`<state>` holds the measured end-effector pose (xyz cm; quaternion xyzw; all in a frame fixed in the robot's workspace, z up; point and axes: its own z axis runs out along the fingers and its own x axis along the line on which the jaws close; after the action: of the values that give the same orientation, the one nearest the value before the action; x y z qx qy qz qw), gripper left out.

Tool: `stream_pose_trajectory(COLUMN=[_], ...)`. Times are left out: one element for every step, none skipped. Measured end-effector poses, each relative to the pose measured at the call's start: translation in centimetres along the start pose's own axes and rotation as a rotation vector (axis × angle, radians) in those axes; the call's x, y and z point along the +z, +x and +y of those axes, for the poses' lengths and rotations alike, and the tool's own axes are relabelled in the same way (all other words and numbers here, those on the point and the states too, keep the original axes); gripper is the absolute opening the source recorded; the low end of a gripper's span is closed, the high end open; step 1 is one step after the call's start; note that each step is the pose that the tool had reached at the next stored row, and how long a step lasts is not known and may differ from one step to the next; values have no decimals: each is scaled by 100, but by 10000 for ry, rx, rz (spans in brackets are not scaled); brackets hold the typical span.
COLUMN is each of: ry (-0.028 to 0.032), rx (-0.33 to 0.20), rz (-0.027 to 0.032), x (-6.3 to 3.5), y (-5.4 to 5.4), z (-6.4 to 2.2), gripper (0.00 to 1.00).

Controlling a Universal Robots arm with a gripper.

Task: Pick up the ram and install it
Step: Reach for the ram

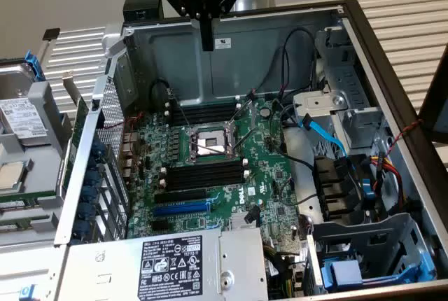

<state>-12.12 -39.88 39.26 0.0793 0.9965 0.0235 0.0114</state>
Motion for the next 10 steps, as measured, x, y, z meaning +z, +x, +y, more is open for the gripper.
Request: stream_pose_trajectory(ry=[0,0,0,0,0,0,1,1,1,1], rx=[6,13,19,25,32,38,44,51,58,63], rz=[0,-1,-1,-1,-2,-2,-2,-3,-3,-3], x=[0,0,0,0,0,0,0,0,0,0], y=[0,0,0,0,0,0,0,0,0,0], z=[0,0,0,0,0,0,0,0,0,0], gripper=[11,11,11,11,11,11,11,11,11,11])
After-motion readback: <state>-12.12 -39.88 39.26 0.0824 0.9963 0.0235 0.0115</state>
